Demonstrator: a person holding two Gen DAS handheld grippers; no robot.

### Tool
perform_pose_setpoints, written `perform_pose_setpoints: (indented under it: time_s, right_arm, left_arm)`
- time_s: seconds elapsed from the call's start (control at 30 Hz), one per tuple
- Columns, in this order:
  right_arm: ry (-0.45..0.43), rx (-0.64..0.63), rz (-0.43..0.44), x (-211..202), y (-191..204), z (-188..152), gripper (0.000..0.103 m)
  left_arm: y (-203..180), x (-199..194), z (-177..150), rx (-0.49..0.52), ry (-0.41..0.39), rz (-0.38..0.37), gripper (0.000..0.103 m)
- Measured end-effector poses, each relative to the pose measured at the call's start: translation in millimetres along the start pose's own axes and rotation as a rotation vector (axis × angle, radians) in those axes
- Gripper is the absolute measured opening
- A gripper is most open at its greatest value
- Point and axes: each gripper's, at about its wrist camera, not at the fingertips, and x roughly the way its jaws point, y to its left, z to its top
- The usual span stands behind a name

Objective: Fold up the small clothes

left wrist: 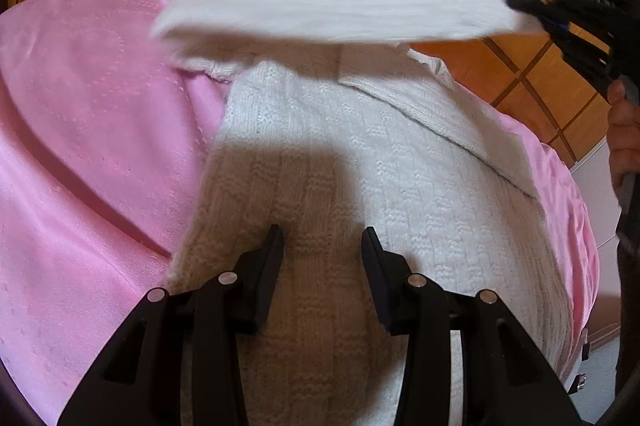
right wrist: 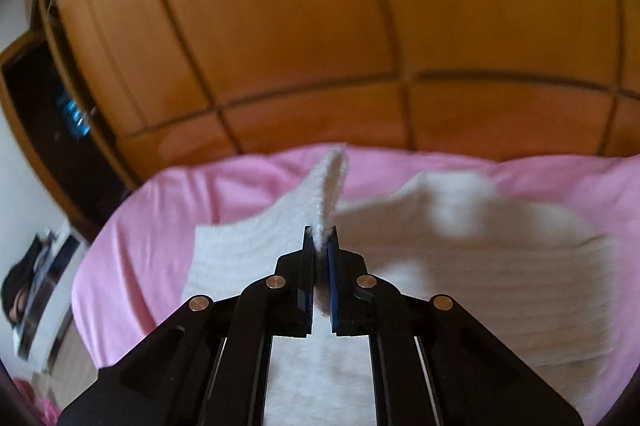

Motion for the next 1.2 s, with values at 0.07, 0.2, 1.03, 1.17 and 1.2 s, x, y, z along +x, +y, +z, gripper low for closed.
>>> perform_pose_setpoints:
  time_s: [0.07,0.2,1.03,1.17,1.2]
  right_arm:
    - [-0.019,0.052,-0.053,-12,-31,1,0.004]
    - [-0.017,0.17,-0.137,-24,-93,-9,0.005]
    - [0.033,0.273,-0.274,-30,-176,-78,0.04]
    - [0.07,0.22,-0.258,-14,-161,-76,0.04]
    - [0.081,0.206,-0.267,-8,-159,-77,0.04]
  left_arm:
    - [-1,0,-1,0.009,0.0,0.006,0.04]
    - [-2,0,0,0.01,0.003,0.01,0.04]
    - [39,-26,92,-0.164,-0.065,-0.032,0.053]
    - [57,-3,131,-0.214,-0.069,-0.045,0.052]
    - [58,2,137,-0.218,-0.067,-0.054,0.053]
